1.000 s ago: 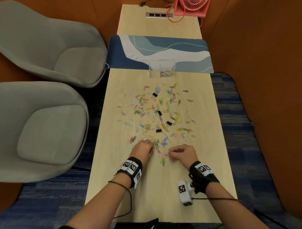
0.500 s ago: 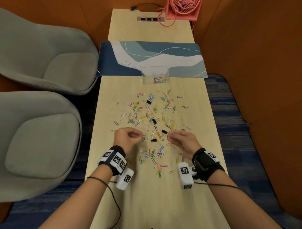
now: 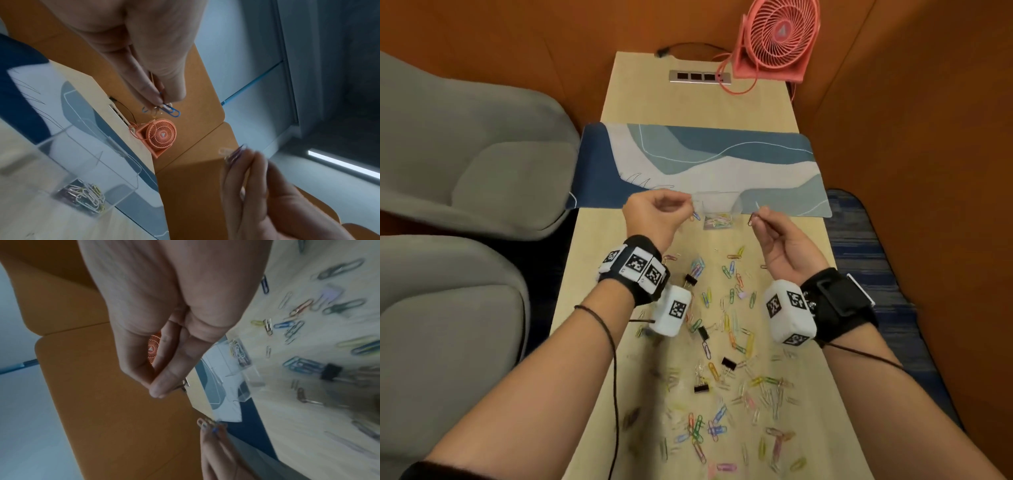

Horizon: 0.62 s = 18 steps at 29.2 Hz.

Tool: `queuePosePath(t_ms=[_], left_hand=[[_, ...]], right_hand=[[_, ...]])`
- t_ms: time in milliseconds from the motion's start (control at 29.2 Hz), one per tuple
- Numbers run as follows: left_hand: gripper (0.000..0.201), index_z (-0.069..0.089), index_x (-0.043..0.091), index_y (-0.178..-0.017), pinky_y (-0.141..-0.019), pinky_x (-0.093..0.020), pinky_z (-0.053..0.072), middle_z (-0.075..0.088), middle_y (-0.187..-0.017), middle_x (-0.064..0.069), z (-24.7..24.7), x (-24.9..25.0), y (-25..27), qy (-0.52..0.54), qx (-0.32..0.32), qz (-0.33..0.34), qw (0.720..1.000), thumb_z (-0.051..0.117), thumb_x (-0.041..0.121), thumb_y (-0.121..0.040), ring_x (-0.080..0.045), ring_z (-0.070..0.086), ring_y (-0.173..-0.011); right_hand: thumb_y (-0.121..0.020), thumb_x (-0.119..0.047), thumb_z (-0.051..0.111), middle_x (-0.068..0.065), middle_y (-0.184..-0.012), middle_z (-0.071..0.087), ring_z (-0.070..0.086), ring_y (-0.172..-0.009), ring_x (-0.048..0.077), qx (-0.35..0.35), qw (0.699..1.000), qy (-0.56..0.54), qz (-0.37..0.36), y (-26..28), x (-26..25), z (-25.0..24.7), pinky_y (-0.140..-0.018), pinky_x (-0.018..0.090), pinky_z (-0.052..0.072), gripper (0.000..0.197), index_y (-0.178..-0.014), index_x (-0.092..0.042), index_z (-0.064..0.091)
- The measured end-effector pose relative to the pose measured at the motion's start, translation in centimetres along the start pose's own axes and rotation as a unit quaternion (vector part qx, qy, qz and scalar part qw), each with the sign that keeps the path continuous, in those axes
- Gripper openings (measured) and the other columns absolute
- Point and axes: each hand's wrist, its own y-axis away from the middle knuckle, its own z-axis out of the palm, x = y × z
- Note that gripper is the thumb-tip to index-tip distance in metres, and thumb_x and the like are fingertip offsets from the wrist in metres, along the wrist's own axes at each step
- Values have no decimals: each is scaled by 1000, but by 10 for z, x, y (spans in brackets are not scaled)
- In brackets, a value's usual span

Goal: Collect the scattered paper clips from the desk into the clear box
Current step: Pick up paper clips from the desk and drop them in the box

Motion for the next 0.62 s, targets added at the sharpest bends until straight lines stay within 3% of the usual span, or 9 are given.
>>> queuePosePath(t_ms=[137,308,479,616], left_hand=[[7,78,8,-81,-66,-9,51,74,-73,-1,44,-16,-39,-16,-19,12,1000,78,8,-74,1,64,-59],[9,77,8,-82,-74,-26,59,73,-75,-3,83,-48,-65,-61,-80,56,993,75,4,-75,-13,70,-68],[10,77,8,-83,-72,-25,58,73,-80,-1,97,-74,-67,-104,-79,145,981,73,1,-77,-9,67,-71],[9,78,10,-86,-76,-33,58,75,-86,0,99,-91,-67,-140,-90,178,970,73,6,-79,-10,69,-77]], right_hand=[[-87,-4,61,9,-77,70,69,-68,9,-8,1000,-21,-2,-43,-10,1,-66,13,56,16,-76,-2,71],[-88,-3,61,8,-89,66,69,-73,10,4,1000,-24,-11,-89,-16,-7,-65,13,56,5,-88,-1,66],[-88,-1,61,11,-91,65,70,-77,12,8,1000,-20,-4,-123,-12,-15,-67,16,57,5,-88,1,66],[-87,2,62,12,-86,67,70,-77,14,13,999,31,-14,-141,-6,-20,-70,17,57,5,-89,3,66]])
